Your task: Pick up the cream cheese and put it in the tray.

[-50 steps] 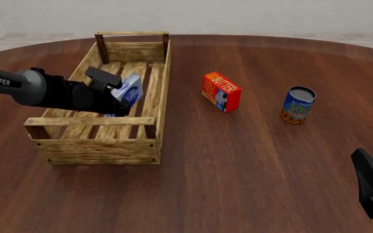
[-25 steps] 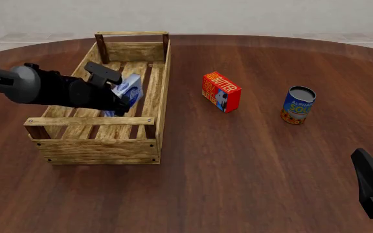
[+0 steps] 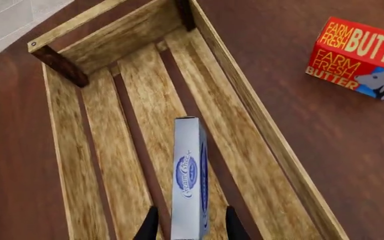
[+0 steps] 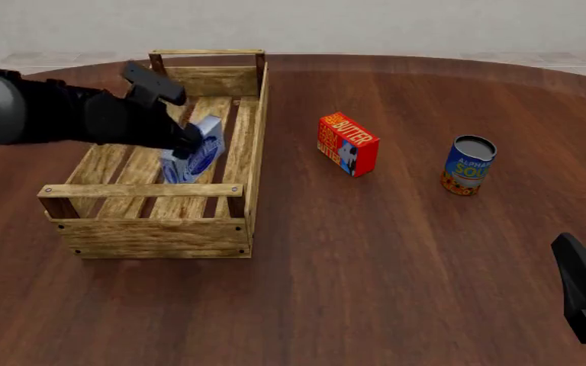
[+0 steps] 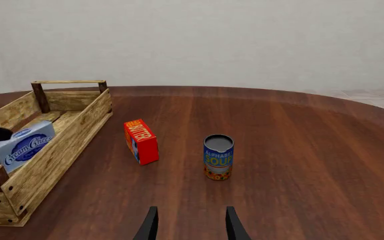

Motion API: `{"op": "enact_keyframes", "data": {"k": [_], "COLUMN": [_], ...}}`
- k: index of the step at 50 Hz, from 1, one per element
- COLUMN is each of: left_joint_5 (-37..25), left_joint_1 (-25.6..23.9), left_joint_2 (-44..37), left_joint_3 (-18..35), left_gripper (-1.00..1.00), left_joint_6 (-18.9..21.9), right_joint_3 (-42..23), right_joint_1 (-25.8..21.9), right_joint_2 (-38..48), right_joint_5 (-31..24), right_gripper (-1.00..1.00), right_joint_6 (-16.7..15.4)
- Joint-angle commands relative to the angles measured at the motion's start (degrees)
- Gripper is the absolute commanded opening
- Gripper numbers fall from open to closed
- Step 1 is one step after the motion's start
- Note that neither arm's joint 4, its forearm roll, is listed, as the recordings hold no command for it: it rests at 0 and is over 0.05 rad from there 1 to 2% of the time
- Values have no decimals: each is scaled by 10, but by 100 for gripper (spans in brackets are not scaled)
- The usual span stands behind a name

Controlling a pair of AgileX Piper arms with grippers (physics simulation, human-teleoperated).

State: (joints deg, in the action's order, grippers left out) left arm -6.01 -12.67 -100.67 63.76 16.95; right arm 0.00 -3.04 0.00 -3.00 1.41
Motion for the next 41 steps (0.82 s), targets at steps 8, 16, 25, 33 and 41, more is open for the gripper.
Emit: {"op": "enact_keyframes", "data": {"k": [8,16,25,33,41], "left_joint_5": [-17,-15,3,33,98], "left_joint_1": [-7,-15,-22,-25,-15], "left_joint_2": [48,83,138,207,321], "left_joint_3": [3,-10,-62,-132,-239], "left_gripper": [100,100,100,100,100], "left_joint_6": [9,-6,-18,-30,-25], "right_joint_3": [0,0,0,0,0], "right_joint_1": [0,0,0,0,0], "right_joint_2": [0,0,0,0,0], "right_joint_5": [0,0,0,0,0], "right_gripper": [100,100,100,100,100], "right_joint_6": [0,0,0,0,0]}}
